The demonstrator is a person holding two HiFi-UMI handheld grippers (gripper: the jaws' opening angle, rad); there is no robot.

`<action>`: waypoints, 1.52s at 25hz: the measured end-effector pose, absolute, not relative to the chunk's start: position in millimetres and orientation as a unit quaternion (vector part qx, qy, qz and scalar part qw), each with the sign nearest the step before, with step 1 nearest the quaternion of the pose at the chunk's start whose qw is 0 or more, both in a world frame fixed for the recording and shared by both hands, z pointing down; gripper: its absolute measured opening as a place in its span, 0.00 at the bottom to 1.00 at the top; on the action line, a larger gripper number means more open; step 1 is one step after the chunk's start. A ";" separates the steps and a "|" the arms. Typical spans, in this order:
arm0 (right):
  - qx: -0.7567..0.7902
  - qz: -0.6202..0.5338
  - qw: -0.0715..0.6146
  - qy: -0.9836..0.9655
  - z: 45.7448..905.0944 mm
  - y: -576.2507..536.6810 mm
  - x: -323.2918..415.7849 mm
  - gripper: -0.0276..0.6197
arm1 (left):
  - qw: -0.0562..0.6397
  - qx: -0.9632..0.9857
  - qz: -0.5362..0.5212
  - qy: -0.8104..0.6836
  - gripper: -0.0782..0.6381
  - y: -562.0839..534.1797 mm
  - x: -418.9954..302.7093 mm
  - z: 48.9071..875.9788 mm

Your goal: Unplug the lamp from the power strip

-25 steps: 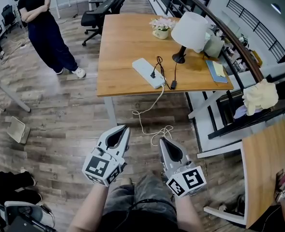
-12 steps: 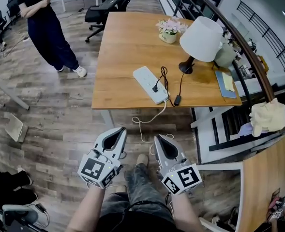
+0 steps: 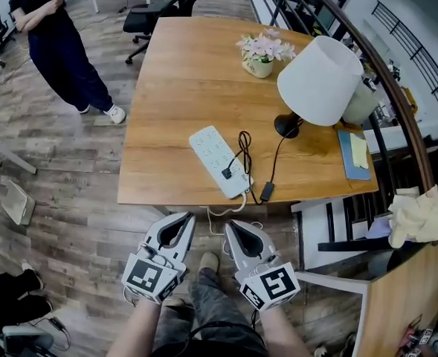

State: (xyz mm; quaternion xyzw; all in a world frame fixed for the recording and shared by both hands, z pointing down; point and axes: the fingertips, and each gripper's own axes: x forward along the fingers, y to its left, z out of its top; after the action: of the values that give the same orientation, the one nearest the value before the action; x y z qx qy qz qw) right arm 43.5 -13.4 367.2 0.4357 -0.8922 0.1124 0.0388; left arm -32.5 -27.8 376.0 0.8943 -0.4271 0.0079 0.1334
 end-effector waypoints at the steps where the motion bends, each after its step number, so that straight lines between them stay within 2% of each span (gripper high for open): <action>1: 0.434 0.114 0.042 -0.893 370.5 -20.6 45.2 0.05 | 0.136 0.894 0.012 -0.426 0.10 -34.3 -27.9 378.8; 21: 0.436 0.136 0.087 -0.885 418.5 -104.6 65.0 0.05 | 0.137 0.890 0.078 -0.428 0.10 -109.3 3.5 422.9; 29: 0.463 0.138 0.119 -0.867 428.8 -123.6 63.5 0.05 | 0.099 0.912 0.113 -0.382 0.10 -139.0 16.0 432.1; 31: 0.460 0.142 0.127 -0.867 432.7 -127.3 58.3 0.21 | 0.083 0.917 0.124 -0.369 0.10 -148.1 17.1 435.0; 38: 0.485 0.145 0.188 -0.841 444.7 -141.5 52.1 0.21 | 0.050 0.931 0.154 -0.328 0.10 -169.1 24.8 446.5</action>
State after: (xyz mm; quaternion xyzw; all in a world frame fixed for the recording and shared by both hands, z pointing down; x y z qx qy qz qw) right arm 52.1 -141.5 444.7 0.4852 -0.8414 0.1453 0.1884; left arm 24.8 -169.1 446.5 0.9309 -0.3275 0.1536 0.0498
